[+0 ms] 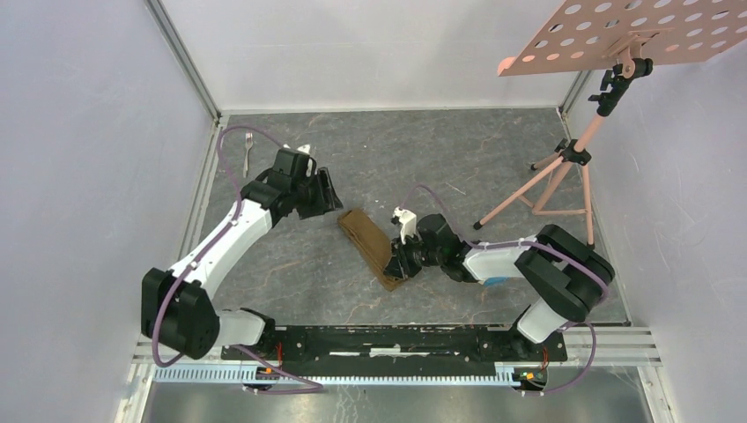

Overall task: Fold the napkin into a case and place the utensils inside
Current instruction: Smooth out the smaller rectangle-folded napkin at the center of the board, then pick up the top corner of the smaller rectangle folded napkin from the center of the board.

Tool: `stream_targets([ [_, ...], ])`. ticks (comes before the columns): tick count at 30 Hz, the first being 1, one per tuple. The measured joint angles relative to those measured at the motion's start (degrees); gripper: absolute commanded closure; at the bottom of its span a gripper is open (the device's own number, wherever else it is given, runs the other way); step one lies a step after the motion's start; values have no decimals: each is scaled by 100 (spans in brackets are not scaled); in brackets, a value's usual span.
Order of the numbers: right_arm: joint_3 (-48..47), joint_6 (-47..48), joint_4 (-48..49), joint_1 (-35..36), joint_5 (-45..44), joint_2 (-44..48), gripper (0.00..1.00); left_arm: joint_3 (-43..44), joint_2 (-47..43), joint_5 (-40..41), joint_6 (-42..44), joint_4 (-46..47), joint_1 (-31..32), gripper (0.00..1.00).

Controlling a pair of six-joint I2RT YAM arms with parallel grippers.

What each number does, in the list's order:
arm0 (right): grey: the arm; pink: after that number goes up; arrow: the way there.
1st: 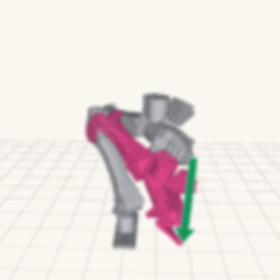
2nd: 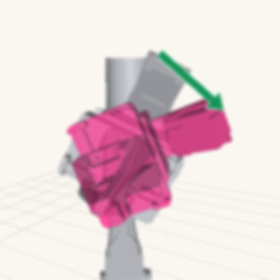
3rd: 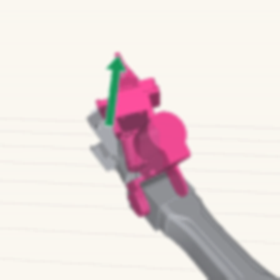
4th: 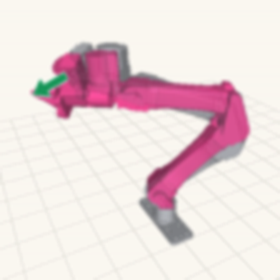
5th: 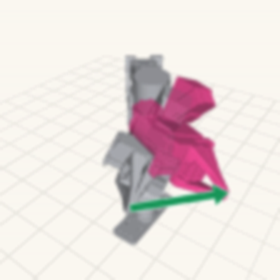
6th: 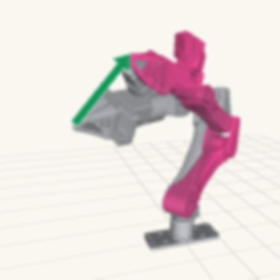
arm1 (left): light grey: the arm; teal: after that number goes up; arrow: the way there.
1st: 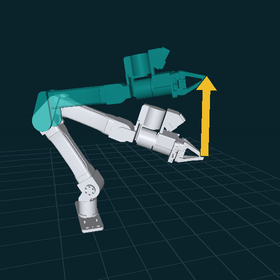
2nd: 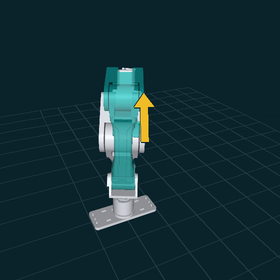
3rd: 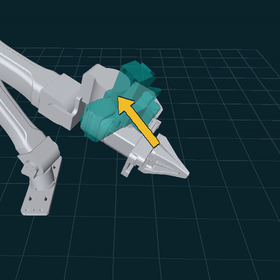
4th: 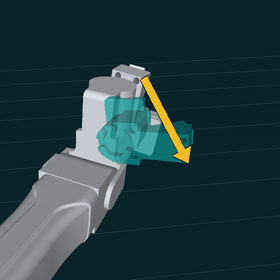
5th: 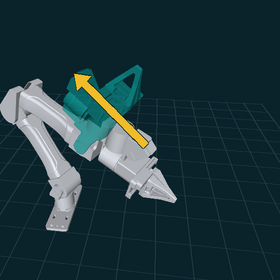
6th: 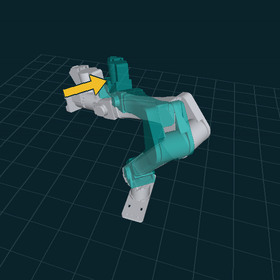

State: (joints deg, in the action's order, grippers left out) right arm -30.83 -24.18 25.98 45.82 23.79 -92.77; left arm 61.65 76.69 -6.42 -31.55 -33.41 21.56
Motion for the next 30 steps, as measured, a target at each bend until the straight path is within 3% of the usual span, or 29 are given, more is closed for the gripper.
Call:
stream_targets([
  [6, -636, 516, -1049, 197, -192, 162, 40, -708, -647, 44, -4, -153, -13, 35],
  [9, -1449, 940, -1290, 271, -461, -52, 33, -774, -992, 293, -9, -299, -87, 32],
  [19, -3034, 1816, -1469, 754, -2490, -951, 32, -999, -2494, 1047, -101, -463, -319, 30],
  [26, -3659, 2118, -1818, 1320, -3866, -1392, 44, -1080, -2719, 1106, -205, -597, -319, 30],
  [30, -3897, 2221, -1956, 1471, -4304, -1600, 45, -1080, -2763, 1104, -245, -623, -319, 30],
])
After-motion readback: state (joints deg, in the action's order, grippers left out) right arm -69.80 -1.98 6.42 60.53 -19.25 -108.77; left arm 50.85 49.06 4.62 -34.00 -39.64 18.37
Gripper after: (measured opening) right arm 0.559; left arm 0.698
